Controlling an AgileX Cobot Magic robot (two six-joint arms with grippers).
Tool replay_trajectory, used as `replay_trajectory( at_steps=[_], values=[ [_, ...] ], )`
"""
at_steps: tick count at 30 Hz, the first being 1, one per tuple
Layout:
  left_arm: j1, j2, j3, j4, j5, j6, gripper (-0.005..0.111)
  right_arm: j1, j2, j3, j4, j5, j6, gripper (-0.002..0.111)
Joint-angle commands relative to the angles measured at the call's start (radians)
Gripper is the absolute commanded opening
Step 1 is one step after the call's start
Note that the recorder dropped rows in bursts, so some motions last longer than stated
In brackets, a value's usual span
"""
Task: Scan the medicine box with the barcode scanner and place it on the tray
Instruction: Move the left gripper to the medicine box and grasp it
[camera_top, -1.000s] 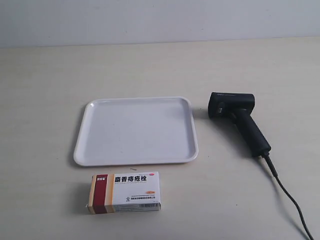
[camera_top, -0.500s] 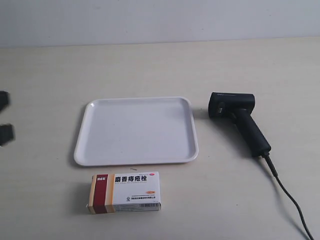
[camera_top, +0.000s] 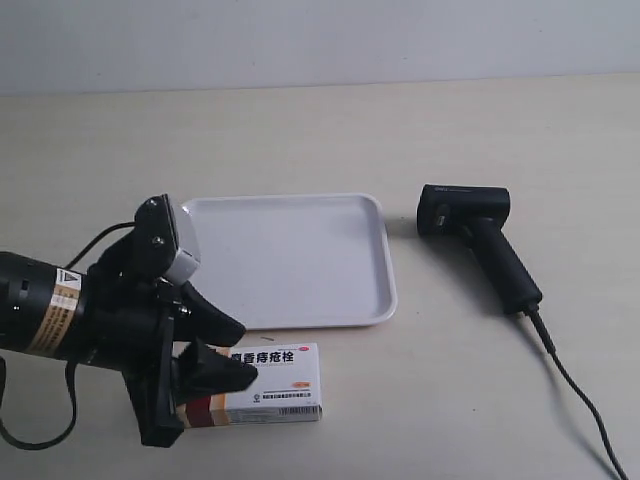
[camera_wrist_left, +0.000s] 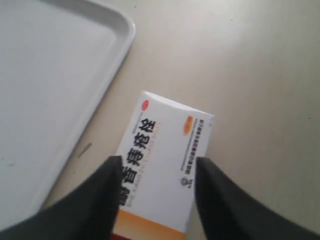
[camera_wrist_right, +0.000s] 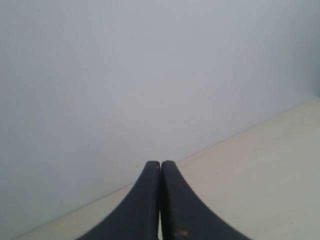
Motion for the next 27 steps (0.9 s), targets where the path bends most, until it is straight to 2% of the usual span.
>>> replay_trajectory(
  at_steps=[1,5,8,11,14,18,20,22,23,24,26,27],
  values=[
    [-0.018,0.003,-0.008,0.016,-0.059,0.095,0.072,0.002,-0.006,0.006,0.003,-0.009,0.001,0.0],
    [-0.018,0.003,-0.008,0.057,-0.055,0.158,0.087,0.002,-0.006,0.006,0.003,-0.011,0.001,0.0],
    [-0.026,0.003,-0.008,0.075,-0.01,0.174,0.092,0.002,-0.006,0.006,0.003,-0.011,0.001,0.0],
    [-0.079,0.014,-0.008,0.069,0.073,0.19,0.092,0.002,-0.006,0.006,0.003,-0.011,0.001,0.0],
    [-0.114,0.066,-0.008,-0.019,0.193,0.252,0.092,0.002,-0.006,0.006,0.003,-0.011,-0.001,0.0],
    [-0.114,0.108,-0.017,-0.073,0.182,0.315,0.091,0.002,-0.006,0.006,0.003,-0.011,-0.001,0.0],
    [-0.114,0.108,-0.019,-0.076,0.163,0.322,0.081,0.002,-0.006,0.006,0.003,-0.011,-0.001,0.0],
    [-0.114,0.108,-0.019,-0.076,0.177,0.322,0.058,0.002,-0.006,0.006,0.003,-0.007,-0.001,0.0],
    [-0.114,0.108,-0.019,-0.076,0.177,0.322,0.039,0.002,-0.006,0.006,0.003,-0.007,-0.001,0.0],
    [-0.114,0.108,-0.019,-0.076,0.177,0.322,0.029,0.002,-0.006,0.006,0.003,-0.007,-0.001,0.0],
    [-0.114,0.106,-0.019,-0.073,0.177,0.33,0.0,0.002,-0.006,0.006,0.005,-0.023,0.008,0.0],
    [-0.114,0.097,-0.022,-0.073,0.177,0.333,0.001,0.002,-0.006,0.006,0.009,-0.033,0.016,0.0]
  ],
)
